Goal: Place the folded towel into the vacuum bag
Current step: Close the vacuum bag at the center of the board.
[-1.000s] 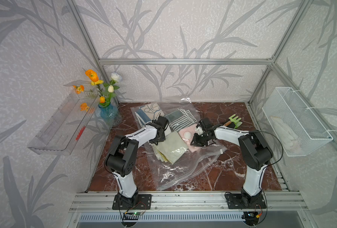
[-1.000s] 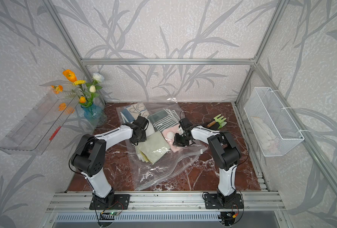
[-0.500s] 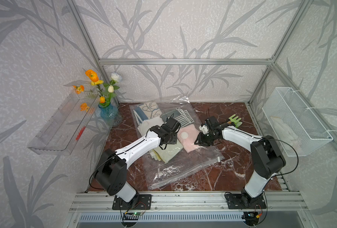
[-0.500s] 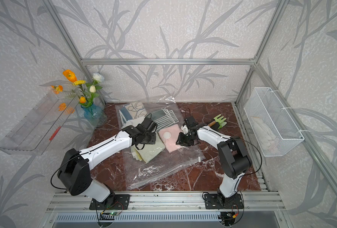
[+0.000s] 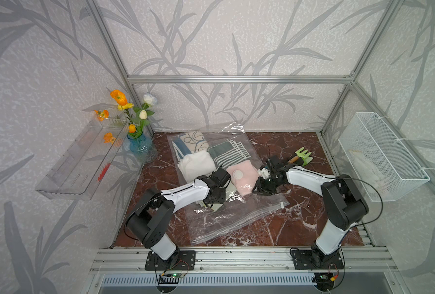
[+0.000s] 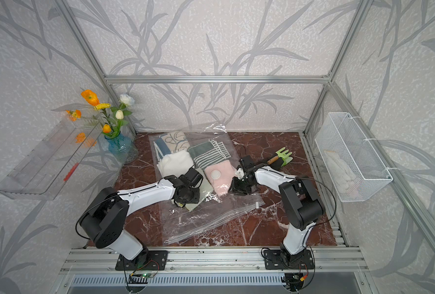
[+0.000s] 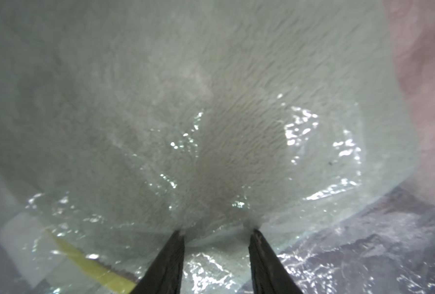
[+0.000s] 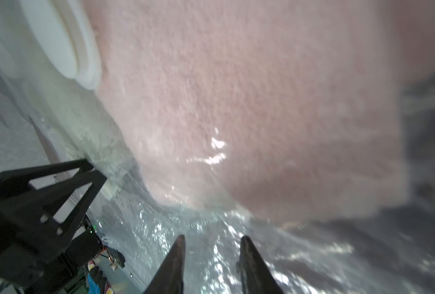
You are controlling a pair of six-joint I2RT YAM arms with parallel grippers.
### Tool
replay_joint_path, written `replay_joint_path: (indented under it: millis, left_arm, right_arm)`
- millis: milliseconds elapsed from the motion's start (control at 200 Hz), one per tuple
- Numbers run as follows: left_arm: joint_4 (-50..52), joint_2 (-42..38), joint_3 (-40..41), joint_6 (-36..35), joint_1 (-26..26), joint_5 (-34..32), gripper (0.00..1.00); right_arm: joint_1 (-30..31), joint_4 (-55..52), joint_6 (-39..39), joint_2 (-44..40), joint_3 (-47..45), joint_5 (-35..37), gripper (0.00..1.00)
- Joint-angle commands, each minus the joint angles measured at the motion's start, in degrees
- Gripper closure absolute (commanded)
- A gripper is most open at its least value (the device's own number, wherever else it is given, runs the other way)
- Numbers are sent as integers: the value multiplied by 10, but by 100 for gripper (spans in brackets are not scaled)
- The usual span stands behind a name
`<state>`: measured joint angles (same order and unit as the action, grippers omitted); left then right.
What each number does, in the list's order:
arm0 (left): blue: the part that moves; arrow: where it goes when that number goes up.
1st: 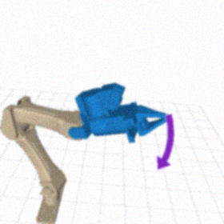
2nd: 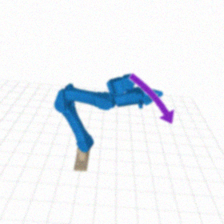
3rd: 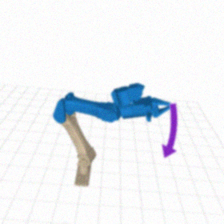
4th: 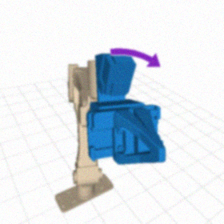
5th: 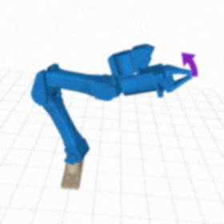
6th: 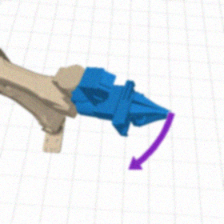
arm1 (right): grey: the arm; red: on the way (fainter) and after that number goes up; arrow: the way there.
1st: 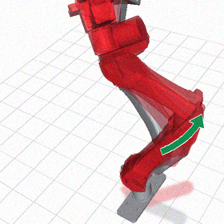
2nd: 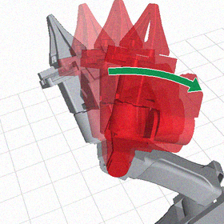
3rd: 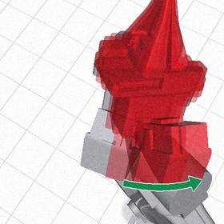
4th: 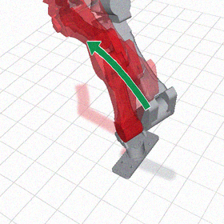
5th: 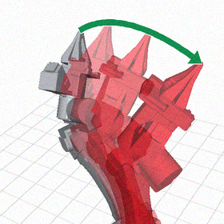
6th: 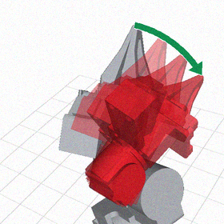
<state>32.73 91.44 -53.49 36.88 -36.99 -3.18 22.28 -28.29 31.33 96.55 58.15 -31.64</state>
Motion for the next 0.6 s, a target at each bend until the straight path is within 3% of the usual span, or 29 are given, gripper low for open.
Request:
replay_joint_path:
  millis: [0, 130, 240, 430, 510, 595]
  left_arm:
    - [42, -32, -33, -5, -3, -37, 56]
    - [26, -44, -76, -58, -57, -32, 55]
    - [-41, -45, -94, -145, -136, -40, 48]
    - [-124, 4, -140, -277, -233, -49, 34]
    - [-115, 53, -183, -347, -276, -80, 28]
    - [-92, 114, -233, -373, -294, -84, 26]
  right_arm:
    - [-75, -51, -9, -86, -43, -33, 53]
    - [-162, -127, -28, -164, -98, 21, 37]
    - [-219, -145, -32, -204, -141, 39, 32]
    - [-240, -63, 16, -198, -189, -26, 31]
    - [-240, -23, 47, -191, -199, -35, 32]
    - [-240, 19, 90, -184, -215, -45, 36]
